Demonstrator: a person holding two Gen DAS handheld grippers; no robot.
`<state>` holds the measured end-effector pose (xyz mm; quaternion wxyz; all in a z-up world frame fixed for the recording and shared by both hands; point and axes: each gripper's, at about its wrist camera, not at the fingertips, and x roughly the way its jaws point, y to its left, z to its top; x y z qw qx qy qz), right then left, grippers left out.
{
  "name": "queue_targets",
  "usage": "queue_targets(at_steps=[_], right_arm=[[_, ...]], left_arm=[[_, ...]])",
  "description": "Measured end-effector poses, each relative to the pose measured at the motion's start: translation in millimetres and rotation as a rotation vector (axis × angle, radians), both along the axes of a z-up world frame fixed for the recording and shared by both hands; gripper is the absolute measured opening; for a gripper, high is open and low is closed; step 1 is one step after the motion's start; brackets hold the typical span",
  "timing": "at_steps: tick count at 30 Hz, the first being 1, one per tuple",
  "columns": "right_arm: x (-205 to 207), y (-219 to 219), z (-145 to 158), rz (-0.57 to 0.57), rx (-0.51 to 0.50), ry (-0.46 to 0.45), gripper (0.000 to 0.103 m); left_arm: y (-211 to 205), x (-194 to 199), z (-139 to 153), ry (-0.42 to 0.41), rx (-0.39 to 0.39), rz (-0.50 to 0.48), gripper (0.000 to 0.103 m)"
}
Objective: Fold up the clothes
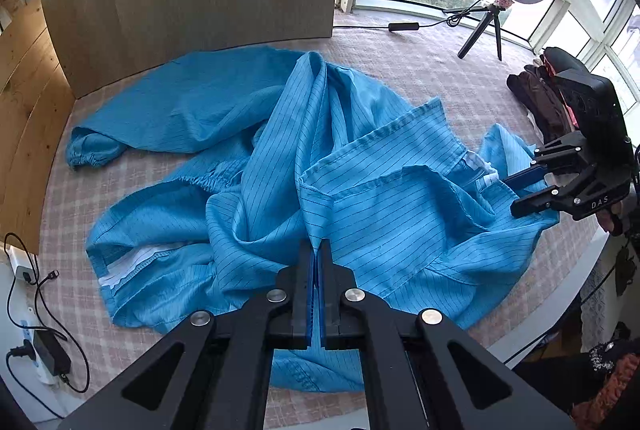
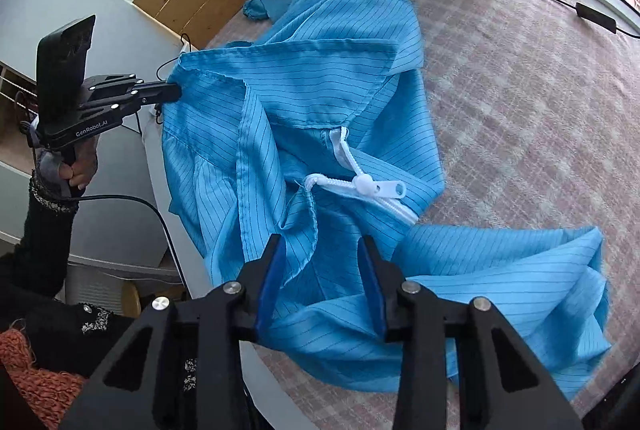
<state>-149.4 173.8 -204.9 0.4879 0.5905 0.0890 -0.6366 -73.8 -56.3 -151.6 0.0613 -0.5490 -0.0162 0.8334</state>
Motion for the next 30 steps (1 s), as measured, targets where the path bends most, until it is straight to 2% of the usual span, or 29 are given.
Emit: queue_targets(at_steps=[2,3,4,5,8,10,13,15,18,19,20,21,22,25,26,28,30], right_arm=[[2,-6,-3,0.007,0.023,-0.001,0.034],[3,-9,-5,0.010,0.034,-0.001,0.027],[3,-14,-9,0.014,0.050,0.000,0.005],[3,-15,-9,0.007,0.038,-0.003,0.002],[-14,-4,12,-0.081,-0.170,-0.086,0.001],[-39,9,29,-0.202,-0.258,-0.062,0.001],[-73,14,31,-0.358,-0.264,-0.005,0.001],[-73,8,33,-0.347,-0.207,0.040,0.002],[-73,0,37,-0.330,-0.123,0.106,0.005],[-73,-3,38,-0.323,-0.096,0.127,0.012],[-69,-1,43,-0.300,-0.120,0.116,0.020],[-66,1,49,-0.278,-0.142,0.106,0.040],[-68,5,53,-0.296,-0.140,0.123,0.052],[-90,25,65,-0.424,-0.028,0.226,0.052],[-93,27,70,-0.425,-0.042,0.222,0.052],[-77,6,86,-0.303,-0.065,0.262,0.052],[-53,-31,96,-0.144,-0.070,0.311,0.052]], left_arm=[[0,1,0,0.004,-0.001,-0.009,0.001],[0,1,0,0.005,-0.003,-0.012,0.001],[0,0,0,0.007,-0.008,-0.014,0.001],[-1,0,0,0.009,-0.013,-0.015,0.001],[-5,2,-1,0.014,-0.020,-0.012,0.001],[-11,4,-5,0.005,-0.006,0.005,0.001],[-15,6,-14,-0.014,0.035,0.018,0.001],[-12,6,-17,-0.017,0.042,0.008,0.001],[-6,5,-18,-0.014,0.031,0.000,0.001],[-7,5,-18,-0.013,0.038,0.002,0.001],[-9,4,-17,-0.011,0.045,0.005,0.001],[-11,3,-17,-0.009,0.051,0.009,0.001],[-14,3,-17,-0.008,0.055,0.012,0.001],[-20,2,-17,-0.009,0.070,0.021,0.001],[-21,2,-16,-0.011,0.086,0.019,0.002],[-26,5,-10,0.004,0.095,0.039,0.006],[-33,10,-1,0.027,0.093,0.070,0.015]])
